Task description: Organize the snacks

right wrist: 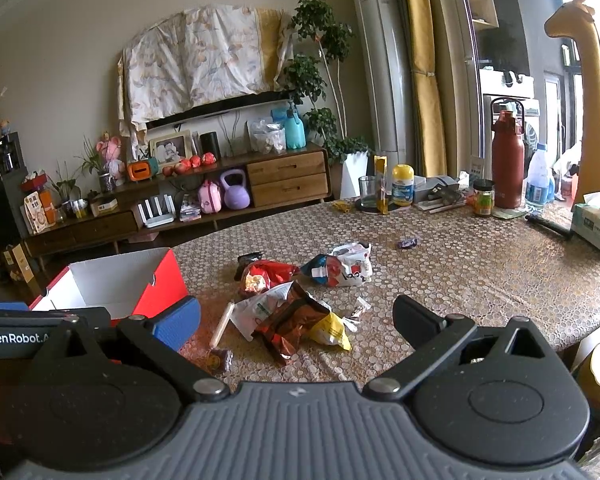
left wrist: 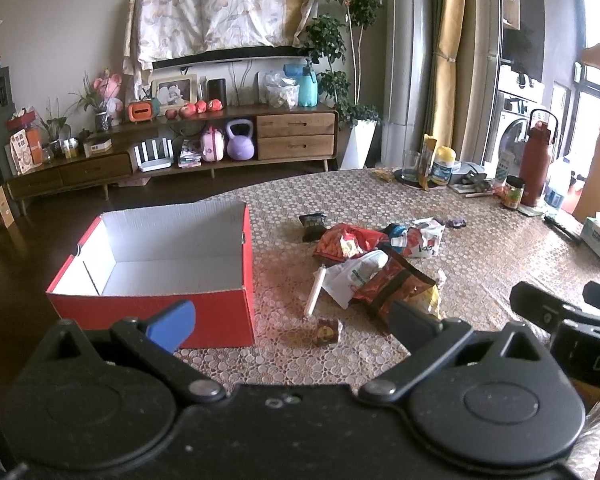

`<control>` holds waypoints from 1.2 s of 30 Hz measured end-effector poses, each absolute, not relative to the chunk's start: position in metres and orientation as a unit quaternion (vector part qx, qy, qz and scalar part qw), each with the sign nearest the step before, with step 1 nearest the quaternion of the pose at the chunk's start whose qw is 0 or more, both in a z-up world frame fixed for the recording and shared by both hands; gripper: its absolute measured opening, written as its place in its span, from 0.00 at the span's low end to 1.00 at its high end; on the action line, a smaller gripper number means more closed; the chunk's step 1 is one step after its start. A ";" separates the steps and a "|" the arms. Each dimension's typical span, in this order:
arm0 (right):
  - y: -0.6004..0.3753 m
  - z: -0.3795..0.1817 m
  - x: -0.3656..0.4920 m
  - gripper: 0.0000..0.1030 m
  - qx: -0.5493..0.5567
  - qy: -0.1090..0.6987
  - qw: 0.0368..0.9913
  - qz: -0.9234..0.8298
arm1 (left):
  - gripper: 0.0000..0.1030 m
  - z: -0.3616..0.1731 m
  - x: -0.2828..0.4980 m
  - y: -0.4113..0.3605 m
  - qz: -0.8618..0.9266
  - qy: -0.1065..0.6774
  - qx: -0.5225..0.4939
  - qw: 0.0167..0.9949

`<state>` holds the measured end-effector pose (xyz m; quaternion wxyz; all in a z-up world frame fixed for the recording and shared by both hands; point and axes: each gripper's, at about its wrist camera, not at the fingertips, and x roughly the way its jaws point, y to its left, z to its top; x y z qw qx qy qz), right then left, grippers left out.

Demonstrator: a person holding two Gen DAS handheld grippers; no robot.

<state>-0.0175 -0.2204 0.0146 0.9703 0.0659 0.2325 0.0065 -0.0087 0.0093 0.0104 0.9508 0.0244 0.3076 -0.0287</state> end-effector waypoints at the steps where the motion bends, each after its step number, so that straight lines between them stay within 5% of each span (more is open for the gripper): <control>1: -0.220 0.015 -0.017 1.00 0.066 0.233 0.970 0.007 | 1.00 0.011 -0.008 0.009 -0.028 0.308 0.024 0.951; 15: -0.223 -0.003 -0.002 1.00 0.059 0.251 0.966 0.025 | 1.00 0.008 0.009 0.012 -0.040 0.307 0.039 0.950; 36: -0.241 -0.068 0.093 1.00 0.011 0.299 0.953 0.054 | 0.99 -0.071 0.075 0.002 -0.067 0.336 0.052 0.938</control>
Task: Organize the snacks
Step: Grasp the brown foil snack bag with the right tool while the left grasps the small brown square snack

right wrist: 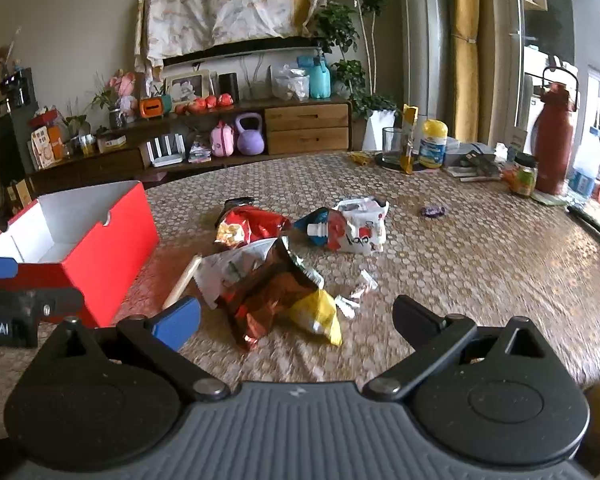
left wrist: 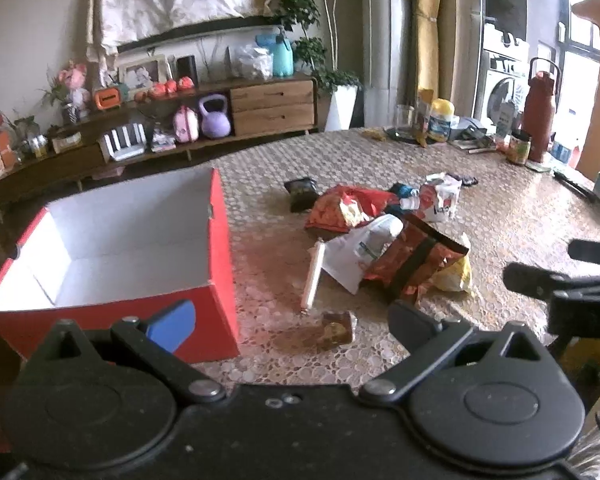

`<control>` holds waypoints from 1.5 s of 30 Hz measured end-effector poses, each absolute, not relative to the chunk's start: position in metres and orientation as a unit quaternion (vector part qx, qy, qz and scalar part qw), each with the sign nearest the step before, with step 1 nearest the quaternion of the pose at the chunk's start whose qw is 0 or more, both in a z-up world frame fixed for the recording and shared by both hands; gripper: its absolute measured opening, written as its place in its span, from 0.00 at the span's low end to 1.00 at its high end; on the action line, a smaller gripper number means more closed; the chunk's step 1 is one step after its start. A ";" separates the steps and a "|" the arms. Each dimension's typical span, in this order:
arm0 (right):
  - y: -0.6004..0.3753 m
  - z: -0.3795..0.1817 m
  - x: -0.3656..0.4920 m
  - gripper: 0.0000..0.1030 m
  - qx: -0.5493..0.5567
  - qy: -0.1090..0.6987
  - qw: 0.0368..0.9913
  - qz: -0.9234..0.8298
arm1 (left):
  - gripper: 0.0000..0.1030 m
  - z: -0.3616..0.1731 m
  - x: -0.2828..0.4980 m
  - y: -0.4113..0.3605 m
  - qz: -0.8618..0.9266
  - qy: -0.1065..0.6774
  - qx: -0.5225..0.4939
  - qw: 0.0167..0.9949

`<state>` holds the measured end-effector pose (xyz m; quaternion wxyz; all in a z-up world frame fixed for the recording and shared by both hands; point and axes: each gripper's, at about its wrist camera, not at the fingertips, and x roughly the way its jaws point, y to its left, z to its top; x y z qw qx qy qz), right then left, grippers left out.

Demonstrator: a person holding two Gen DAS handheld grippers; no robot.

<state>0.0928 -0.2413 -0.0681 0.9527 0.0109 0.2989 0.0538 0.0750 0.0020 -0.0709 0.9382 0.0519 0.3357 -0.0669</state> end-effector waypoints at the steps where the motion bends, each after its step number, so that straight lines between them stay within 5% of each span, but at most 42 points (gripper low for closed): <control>1: -0.241 -0.070 0.099 1.00 0.015 0.304 0.951 0.058 | 0.98 -0.074 0.078 0.001 -0.068 0.337 0.050 0.938; 10: -0.226 -0.098 0.142 0.94 0.068 0.361 0.927 0.071 | 0.94 -0.101 0.094 -0.008 -0.078 0.349 0.053 0.932; 20: -0.220 -0.123 0.188 0.68 0.152 0.431 0.888 0.044 | 0.79 -0.125 0.111 -0.020 -0.092 0.376 0.068 0.920; 27: -0.225 -0.132 0.205 0.63 0.207 0.450 0.868 0.018 | 0.72 -0.141 0.127 -0.024 -0.102 0.397 0.066 0.910; 30: -0.226 -0.134 0.209 0.53 0.219 0.454 0.864 0.013 | 0.68 -0.147 0.131 -0.025 -0.107 0.405 0.065 0.906; 37: -0.227 -0.135 0.211 0.42 0.235 0.450 0.862 0.002 | 0.51 -0.152 0.139 -0.028 -0.113 0.413 0.063 0.901; 41: -0.227 -0.133 0.209 0.32 0.239 0.445 0.863 0.004 | 0.30 -0.153 0.143 -0.030 -0.116 0.419 0.061 0.898; 45: -0.229 -0.132 0.205 0.22 0.237 0.438 0.867 0.006 | 0.27 -0.153 0.143 -0.030 -0.121 0.418 0.061 0.898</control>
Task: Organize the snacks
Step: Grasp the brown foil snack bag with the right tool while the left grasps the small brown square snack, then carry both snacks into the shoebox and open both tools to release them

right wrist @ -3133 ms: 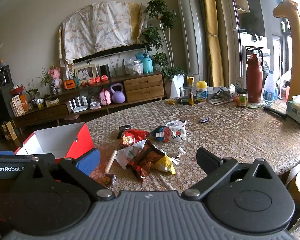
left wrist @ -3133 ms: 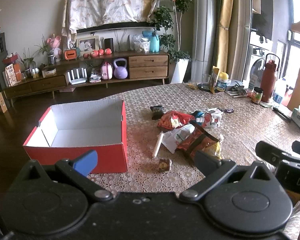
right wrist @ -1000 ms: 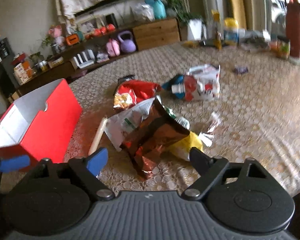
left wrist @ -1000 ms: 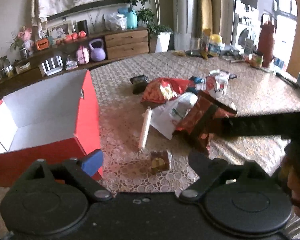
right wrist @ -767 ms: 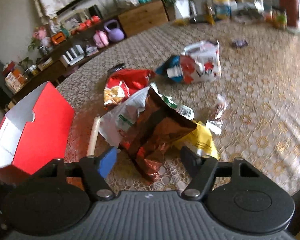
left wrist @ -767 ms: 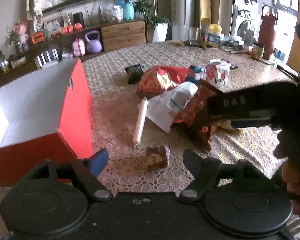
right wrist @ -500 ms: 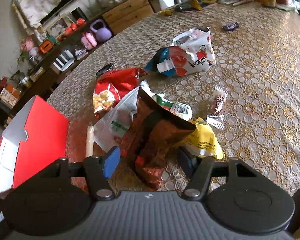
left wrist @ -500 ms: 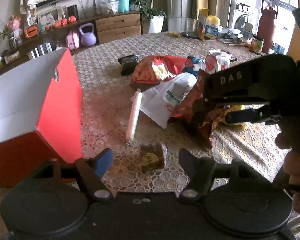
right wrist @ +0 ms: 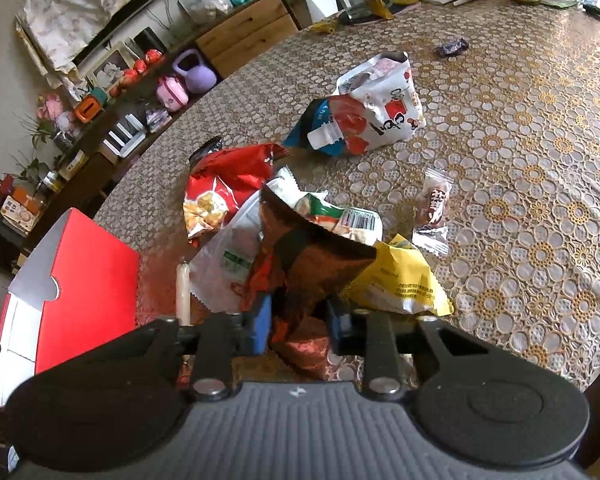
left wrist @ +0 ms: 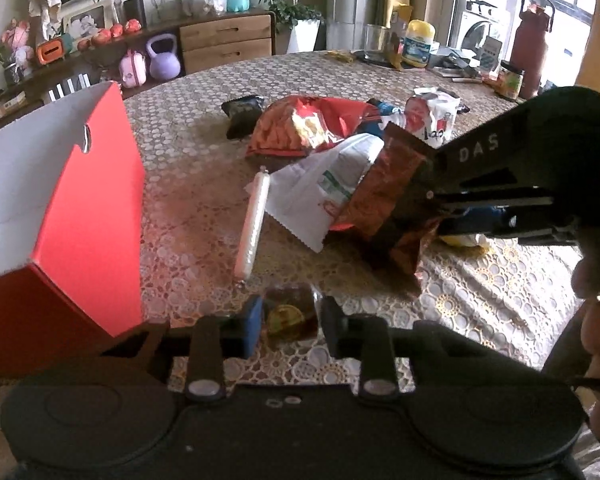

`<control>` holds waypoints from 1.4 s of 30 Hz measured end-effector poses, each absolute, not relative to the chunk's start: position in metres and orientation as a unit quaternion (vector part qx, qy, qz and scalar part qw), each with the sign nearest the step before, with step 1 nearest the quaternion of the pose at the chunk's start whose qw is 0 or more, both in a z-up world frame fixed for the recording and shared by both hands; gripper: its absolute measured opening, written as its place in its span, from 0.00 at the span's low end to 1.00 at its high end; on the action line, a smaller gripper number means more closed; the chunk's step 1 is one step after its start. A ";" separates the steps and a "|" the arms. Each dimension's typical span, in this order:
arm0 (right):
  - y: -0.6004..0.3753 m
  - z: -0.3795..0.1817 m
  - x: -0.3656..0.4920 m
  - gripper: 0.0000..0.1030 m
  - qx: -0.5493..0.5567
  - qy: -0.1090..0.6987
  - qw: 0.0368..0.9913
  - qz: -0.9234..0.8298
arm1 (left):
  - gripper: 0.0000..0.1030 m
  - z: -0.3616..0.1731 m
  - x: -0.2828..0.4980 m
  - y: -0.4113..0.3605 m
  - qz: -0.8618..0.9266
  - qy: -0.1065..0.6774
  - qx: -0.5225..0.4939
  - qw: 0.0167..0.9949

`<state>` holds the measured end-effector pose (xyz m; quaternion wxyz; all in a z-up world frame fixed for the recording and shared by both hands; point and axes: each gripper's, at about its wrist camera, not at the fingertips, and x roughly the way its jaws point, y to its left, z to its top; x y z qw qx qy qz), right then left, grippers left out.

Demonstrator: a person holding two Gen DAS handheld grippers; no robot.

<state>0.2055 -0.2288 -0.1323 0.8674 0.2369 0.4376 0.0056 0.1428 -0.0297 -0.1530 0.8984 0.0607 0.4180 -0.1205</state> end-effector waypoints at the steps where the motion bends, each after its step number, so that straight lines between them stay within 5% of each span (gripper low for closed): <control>1: -0.229 -0.132 0.204 0.21 0.235 0.435 0.869 0.006 | 0.27 -0.153 0.143 -0.030 -0.118 0.419 0.063 0.898; 42: -0.139 0.007 0.131 0.11 0.110 0.337 0.916 0.188 | 0.26 -0.030 0.102 0.065 -0.086 0.366 -0.011 0.927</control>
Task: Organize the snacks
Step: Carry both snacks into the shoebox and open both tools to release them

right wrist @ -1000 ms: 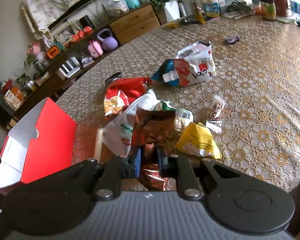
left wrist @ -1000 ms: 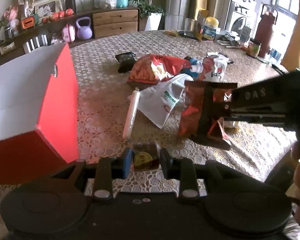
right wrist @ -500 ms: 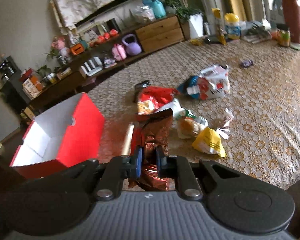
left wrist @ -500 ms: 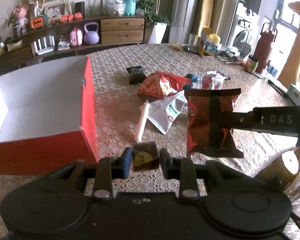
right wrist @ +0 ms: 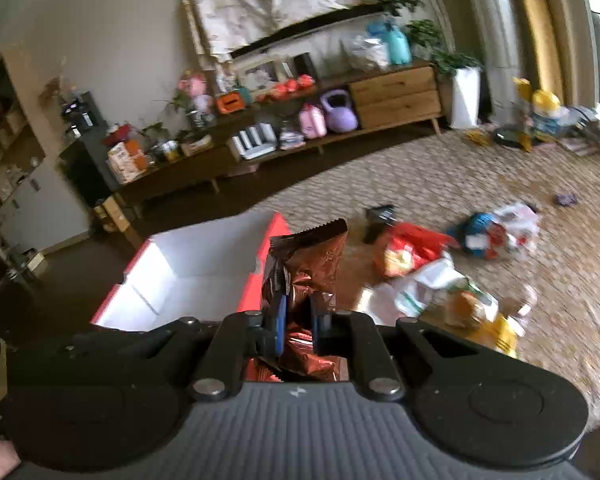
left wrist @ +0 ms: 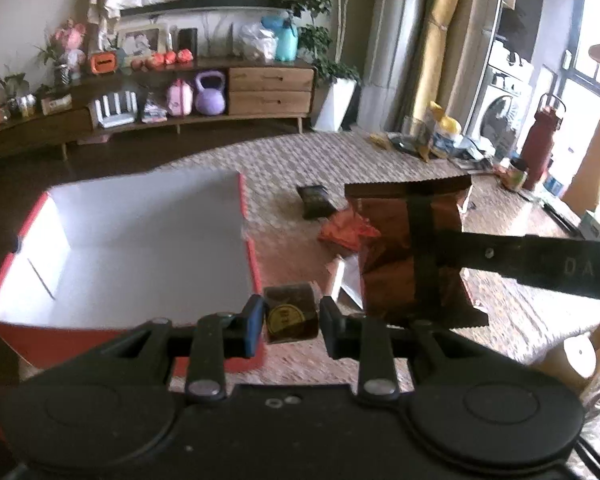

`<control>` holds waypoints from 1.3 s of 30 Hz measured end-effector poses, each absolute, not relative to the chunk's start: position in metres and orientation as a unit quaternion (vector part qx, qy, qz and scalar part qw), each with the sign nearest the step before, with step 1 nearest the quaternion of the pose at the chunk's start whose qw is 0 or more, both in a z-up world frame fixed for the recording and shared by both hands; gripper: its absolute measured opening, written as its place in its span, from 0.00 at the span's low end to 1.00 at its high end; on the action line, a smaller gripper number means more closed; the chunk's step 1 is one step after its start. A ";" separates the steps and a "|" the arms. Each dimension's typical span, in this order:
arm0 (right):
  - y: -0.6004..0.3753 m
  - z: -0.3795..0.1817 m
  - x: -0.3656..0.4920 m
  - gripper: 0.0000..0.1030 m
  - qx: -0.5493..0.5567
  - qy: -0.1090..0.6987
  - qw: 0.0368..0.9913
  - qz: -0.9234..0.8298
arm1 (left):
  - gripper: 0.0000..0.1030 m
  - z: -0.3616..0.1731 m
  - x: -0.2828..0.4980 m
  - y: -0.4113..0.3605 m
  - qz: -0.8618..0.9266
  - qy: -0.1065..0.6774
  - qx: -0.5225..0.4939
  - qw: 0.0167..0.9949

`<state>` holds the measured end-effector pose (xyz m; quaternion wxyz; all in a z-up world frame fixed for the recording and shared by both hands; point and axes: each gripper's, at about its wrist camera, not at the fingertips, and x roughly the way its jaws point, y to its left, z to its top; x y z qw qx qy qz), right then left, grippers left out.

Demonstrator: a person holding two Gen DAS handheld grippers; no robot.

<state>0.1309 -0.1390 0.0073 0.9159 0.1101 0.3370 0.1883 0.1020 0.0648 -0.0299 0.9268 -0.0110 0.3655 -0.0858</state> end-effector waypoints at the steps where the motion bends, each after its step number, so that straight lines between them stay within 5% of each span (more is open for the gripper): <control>1: -0.134 0.010 0.132 0.11 0.108 0.335 0.916 0.193 | 0.26 -0.026 0.103 0.069 -0.083 0.363 -0.011 0.928; 14: -0.049 0.012 0.176 0.11 0.070 0.336 0.910 0.231 | 0.26 -0.006 0.147 0.140 -0.020 0.361 -0.002 0.932; 39: 0.035 -0.081 0.233 0.11 0.027 0.450 0.860 0.238 | 0.27 -0.093 0.214 0.228 0.037 0.475 0.019 0.879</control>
